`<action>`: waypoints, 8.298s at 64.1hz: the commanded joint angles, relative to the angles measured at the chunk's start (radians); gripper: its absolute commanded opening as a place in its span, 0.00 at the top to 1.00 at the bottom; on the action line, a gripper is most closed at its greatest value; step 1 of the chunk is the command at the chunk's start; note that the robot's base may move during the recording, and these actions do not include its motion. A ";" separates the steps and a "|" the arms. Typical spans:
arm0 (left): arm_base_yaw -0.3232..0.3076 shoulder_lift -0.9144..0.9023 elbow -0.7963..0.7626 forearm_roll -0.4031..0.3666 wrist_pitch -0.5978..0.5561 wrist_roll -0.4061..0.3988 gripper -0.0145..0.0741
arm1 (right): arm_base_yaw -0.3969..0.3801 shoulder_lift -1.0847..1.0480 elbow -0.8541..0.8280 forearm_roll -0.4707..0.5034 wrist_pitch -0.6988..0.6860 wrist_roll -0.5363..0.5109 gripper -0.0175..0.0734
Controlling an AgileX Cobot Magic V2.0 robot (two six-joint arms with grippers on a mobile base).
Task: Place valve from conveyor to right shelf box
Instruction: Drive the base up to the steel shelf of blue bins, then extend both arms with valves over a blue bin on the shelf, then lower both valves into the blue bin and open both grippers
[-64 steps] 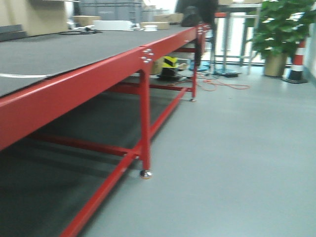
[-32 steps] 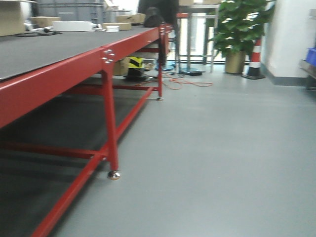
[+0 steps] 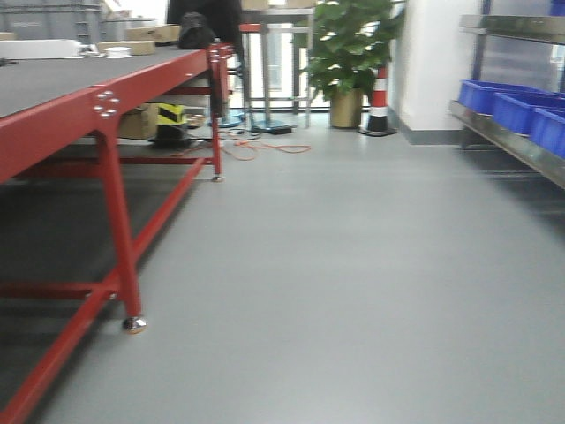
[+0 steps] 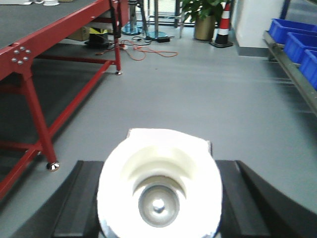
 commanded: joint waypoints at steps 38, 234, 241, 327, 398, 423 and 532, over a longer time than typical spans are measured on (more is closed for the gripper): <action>-0.005 -0.006 -0.009 -0.006 -0.054 -0.007 0.96 | 0.000 -0.010 -0.008 -0.003 -0.079 -0.006 0.99; -0.005 -0.006 -0.009 -0.006 -0.054 -0.007 0.96 | 0.000 -0.010 -0.008 -0.003 -0.086 -0.006 0.99; -0.005 -0.006 -0.009 -0.006 -0.054 -0.007 0.96 | 0.000 -0.010 -0.008 -0.003 -0.086 -0.006 0.99; -0.005 -0.006 -0.009 -0.006 -0.054 -0.007 0.96 | 0.000 -0.010 -0.008 -0.003 -0.086 -0.006 0.99; -0.005 -0.006 -0.009 -0.006 -0.053 -0.007 0.96 | 0.000 -0.010 -0.008 -0.003 -0.086 -0.006 0.99; -0.005 -0.006 -0.009 -0.006 -0.059 -0.007 0.96 | 0.000 -0.010 -0.008 -0.003 -0.102 -0.006 0.99; -0.415 1.190 -1.133 -0.155 0.365 0.004 0.22 | 0.249 0.935 -0.809 -0.004 0.125 -0.049 0.24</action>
